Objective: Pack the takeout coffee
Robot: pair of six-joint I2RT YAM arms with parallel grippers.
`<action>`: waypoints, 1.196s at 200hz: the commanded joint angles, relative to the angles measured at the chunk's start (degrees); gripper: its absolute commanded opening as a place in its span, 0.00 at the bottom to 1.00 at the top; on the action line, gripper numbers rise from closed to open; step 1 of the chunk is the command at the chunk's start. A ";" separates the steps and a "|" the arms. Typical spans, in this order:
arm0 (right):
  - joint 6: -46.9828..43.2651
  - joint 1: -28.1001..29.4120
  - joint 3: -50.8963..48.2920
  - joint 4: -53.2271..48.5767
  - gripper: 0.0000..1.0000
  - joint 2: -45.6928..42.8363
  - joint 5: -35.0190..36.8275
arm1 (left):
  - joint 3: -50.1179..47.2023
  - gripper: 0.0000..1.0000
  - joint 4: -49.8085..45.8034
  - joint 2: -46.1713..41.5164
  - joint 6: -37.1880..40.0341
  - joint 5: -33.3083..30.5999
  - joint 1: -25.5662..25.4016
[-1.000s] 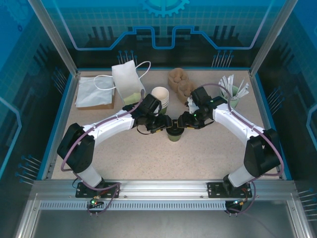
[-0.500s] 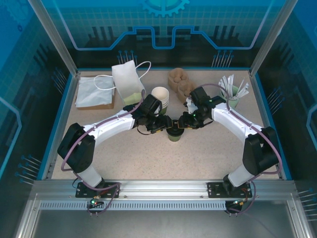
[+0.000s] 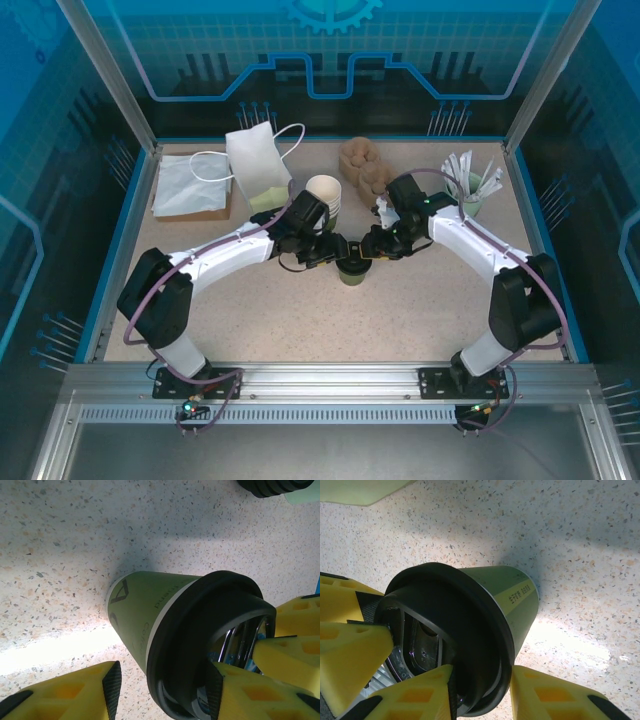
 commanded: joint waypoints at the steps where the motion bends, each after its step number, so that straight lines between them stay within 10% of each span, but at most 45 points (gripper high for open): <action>1: -1.42 -0.37 -2.91 -6.07 0.32 4.81 7.71 | -1.79 0.49 -7.33 2.72 1.13 -4.10 -0.82; 239: -1.75 -0.94 2.58 -4.28 0.38 0.63 0.65 | 4.02 0.63 -8.50 0.57 1.25 -3.40 -0.83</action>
